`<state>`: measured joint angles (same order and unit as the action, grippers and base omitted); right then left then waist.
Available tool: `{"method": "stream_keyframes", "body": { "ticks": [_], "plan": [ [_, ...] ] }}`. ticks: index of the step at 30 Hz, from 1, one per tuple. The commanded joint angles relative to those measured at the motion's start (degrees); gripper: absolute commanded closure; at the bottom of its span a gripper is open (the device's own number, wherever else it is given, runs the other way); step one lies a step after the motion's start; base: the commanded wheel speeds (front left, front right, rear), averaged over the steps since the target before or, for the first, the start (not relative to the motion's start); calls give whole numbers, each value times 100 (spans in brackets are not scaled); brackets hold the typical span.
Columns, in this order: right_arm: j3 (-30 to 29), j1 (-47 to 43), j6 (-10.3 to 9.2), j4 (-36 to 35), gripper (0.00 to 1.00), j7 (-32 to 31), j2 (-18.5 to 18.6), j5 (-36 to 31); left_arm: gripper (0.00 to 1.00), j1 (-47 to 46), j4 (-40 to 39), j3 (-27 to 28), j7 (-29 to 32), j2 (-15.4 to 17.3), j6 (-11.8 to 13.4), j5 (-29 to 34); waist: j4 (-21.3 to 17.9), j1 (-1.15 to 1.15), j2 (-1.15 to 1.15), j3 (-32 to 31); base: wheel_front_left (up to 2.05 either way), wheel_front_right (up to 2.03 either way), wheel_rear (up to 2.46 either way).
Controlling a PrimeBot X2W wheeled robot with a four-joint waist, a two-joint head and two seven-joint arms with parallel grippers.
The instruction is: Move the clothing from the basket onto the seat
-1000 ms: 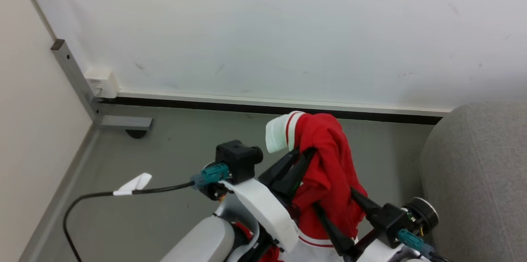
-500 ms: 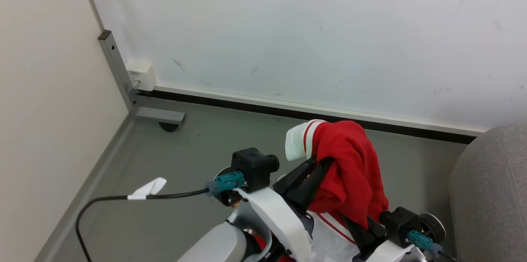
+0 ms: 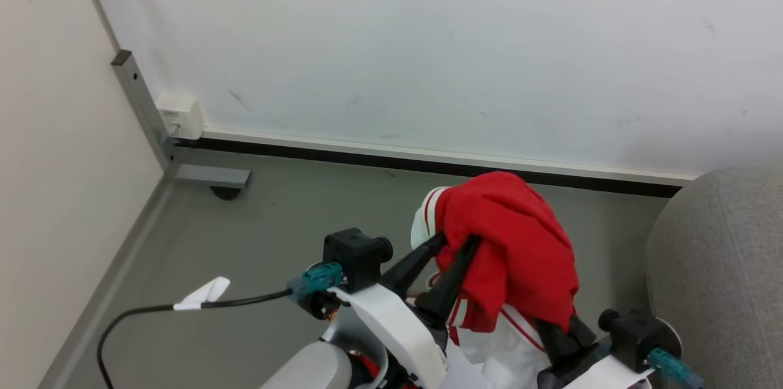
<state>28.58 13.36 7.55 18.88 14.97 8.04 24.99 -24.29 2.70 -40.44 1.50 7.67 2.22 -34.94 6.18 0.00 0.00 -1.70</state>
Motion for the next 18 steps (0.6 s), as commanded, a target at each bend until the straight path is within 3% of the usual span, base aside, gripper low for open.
{"method": "stream_keyframes", "body": {
  "ticks": [1,7,18],
  "plan": [
    [-144,-77,-12,-118,100,27,34,11,0,63,1,24,-36,24,29,-15,-77,0,0,8,0,0,0],
    [-715,-290,-12,-664,100,26,172,-196,0,154,31,-50,-166,26,36,58,-446,0,0,38,0,0,0],
    [-1757,-605,-12,-1272,100,26,546,-332,0,175,144,-151,-679,219,-108,338,-1572,0,0,190,0,0,0]
  ]
}}
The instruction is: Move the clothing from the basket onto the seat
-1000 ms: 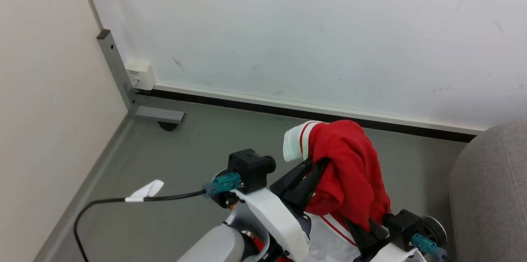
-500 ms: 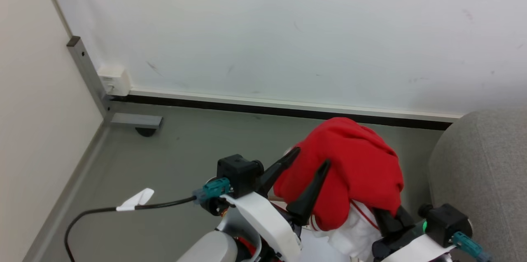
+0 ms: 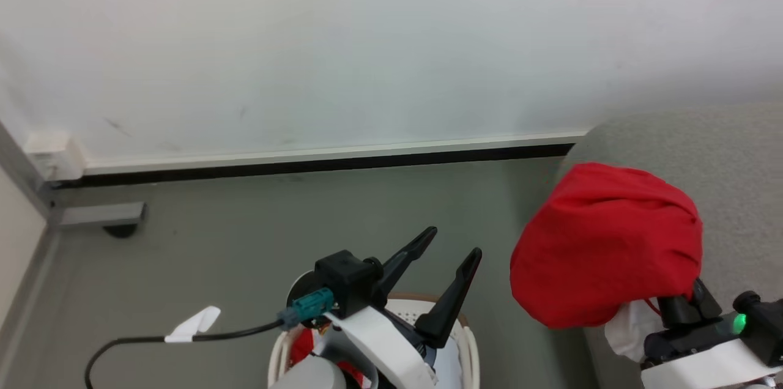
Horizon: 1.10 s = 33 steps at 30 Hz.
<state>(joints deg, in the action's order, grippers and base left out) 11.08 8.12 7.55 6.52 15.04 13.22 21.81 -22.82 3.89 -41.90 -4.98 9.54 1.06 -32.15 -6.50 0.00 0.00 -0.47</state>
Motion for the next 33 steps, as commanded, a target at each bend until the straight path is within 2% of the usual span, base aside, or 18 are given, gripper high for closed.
{"method": "stream_keyframes", "body": {
  "ticks": [1,8,13,20,30,33],
  "plan": [
    [-105,-110,-12,-86,100,20,66,-19,0,13,45,-28,-61,54,11,115,-417,0,0,81,0,0,0],
    [-408,-289,-12,-343,100,-28,155,-71,0,-27,46,-29,-291,103,33,232,-1103,0,0,215,0,0,0],
    [-493,-335,-12,-467,100,-35,31,-85,0,-59,88,-37,-403,200,78,380,-1648,0,0,348,0,0,0],
    [-436,-250,-12,-526,100,-10,-119,-18,0,-154,58,-87,-382,230,92,458,-2159,0,0,552,0,0,0],
    [-390,178,-12,-363,100,15,-1,110,0,-343,47,-151,-307,283,82,544,-2283,0,0,868,0,0,0],
    [-477,542,-12,-148,100,-59,-33,511,0,-509,-21,-127,-232,352,70,575,-2235,0,0,1139,0,0,0]
  ]
}}
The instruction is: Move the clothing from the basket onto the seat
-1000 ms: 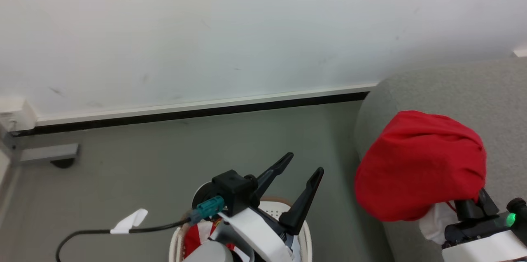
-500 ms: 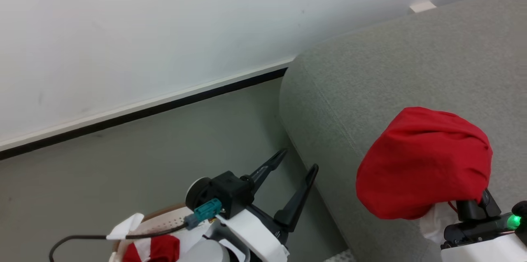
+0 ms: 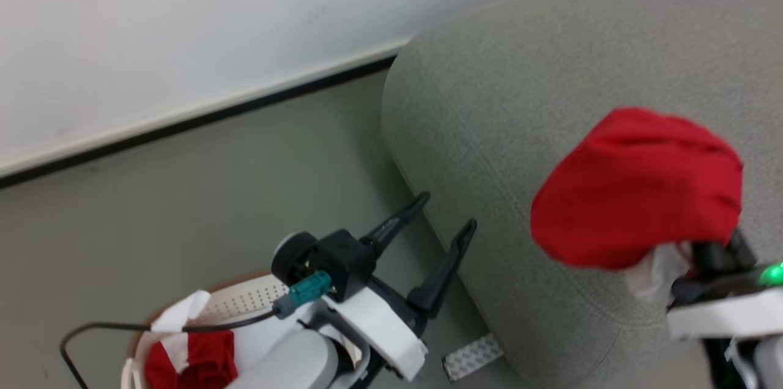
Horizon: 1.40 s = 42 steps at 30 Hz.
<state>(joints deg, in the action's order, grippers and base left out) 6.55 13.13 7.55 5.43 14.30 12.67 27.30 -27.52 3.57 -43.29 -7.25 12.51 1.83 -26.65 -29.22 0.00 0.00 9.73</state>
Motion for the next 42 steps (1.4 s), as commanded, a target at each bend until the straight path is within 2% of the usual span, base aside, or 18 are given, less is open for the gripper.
{"method": "stream_keyframes", "body": {
  "ticks": [1,7,14,18,20,26,27,28,29,30,31,37,42],
  "plan": [
    [-79,234,-12,50,100,10,76,83,0,-104,-29,26,24,76,4,36,70,0,0,243,0,0,0],
    [-282,1508,-12,748,100,-118,437,434,0,-567,-292,83,359,308,4,255,379,0,0,1138,0,0,0],
    [-736,3013,-12,1643,100,-169,1171,601,0,-1091,-681,79,776,479,14,500,900,0,0,2288,0,0,0],
    [-740,3731,-12,2286,100,-263,1606,676,0,-1280,-809,89,813,499,46,610,1166,0,0,2732,0,0,0],
    [-647,4005,-12,2666,100,-416,1778,734,0,-1334,-830,76,800,480,51,656,1285,0,0,2875,0,0,0],
    [-59,4497,-13,3752,99,-1517,2270,1138,0,-1425,-745,48,662,369,50,652,1571,0,0,2988,0,0,0],
    [32,4540,-13,3923,93,-1719,2323,1226,0,-1427,-716,50,640,357,49,641,1604,0,0,2972,0,0,0],
    [123,4569,-12,4031,81,-1867,2368,1301,0,-1423,-690,49,607,349,50,627,1630,0,0,2952,0,0,0],
    [207,4582,-12,4147,68,-2039,2417,1384,0,-1419,-667,54,579,346,53,612,1655,0,0,2926,0,0,0],
    [316,4573,-12,4244,49,-2211,2439,1455,0,-1406,-641,62,541,348,58,591,1672,0,0,2889,0,0,0],
    [411,4563,-12,4288,0,-2336,2462,1527,0,-1389,-616,71,508,342,64,569,1684,0,0,2848,0,0,0],
    [916,4325,-12,4409,0,-2375,2534,1800,0,-1201,-424,104,325,330,79,438,1681,0,0,2403,0,0,0],
    [1476,4011,-13,4226,0,-2342,2701,1863,0,-909,-221,167,102,372,120,238,1670,0,0,1710,0,0,0]
  ]
}}
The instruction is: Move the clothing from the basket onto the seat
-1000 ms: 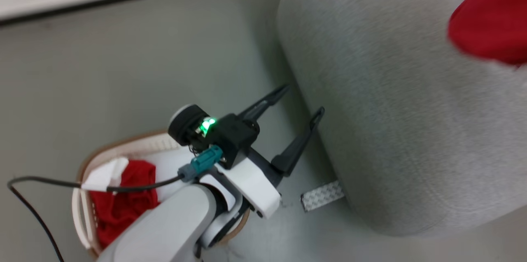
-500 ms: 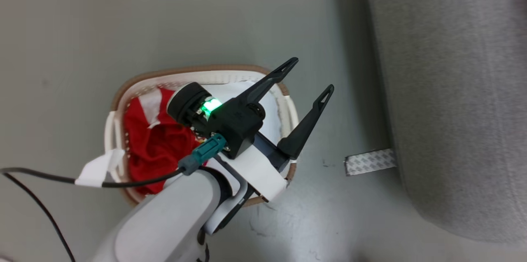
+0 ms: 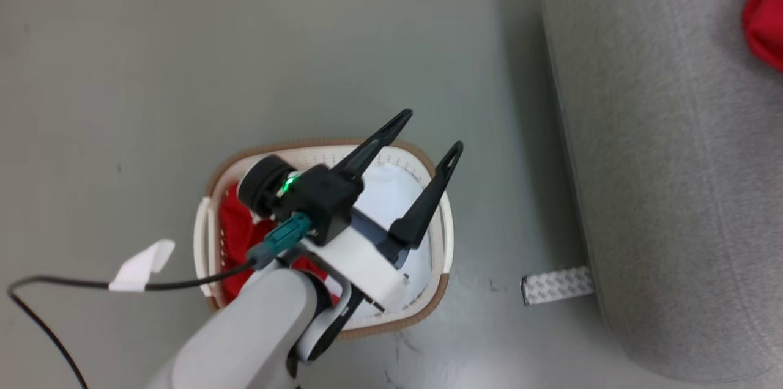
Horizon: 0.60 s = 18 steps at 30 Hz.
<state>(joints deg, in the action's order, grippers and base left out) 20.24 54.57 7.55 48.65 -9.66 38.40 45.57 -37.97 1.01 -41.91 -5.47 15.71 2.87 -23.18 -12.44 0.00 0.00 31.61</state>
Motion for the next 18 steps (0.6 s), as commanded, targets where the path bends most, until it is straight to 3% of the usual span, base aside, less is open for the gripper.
{"method": "stream_keyframes", "body": {
  "ticks": [1,5,11,16,18],
  "plan": [
    [213,-248,-13,-152,0,72,149,58,0,229,88,45,-138,68,24,-154,0,0,0,-653,0,0,0],
    [613,-646,-12,-555,0,163,449,104,0,569,186,168,-298,112,126,-315,83,0,0,-1306,0,0,0],
    [763,-1181,-12,-1436,0,508,682,280,0,1044,215,488,-539,268,349,-579,231,0,0,-2042,0,0,0],
    [515,-1782,-13,-2443,0,919,712,227,0,1507,167,879,-692,486,612,-845,421,0,0,-2606,0,0,0],
    [164,-2023,-12,-2729,0,1276,550,148,0,1686,133,1043,-749,570,717,-899,510,0,0,-2770,0,0,0]
  ]
}}
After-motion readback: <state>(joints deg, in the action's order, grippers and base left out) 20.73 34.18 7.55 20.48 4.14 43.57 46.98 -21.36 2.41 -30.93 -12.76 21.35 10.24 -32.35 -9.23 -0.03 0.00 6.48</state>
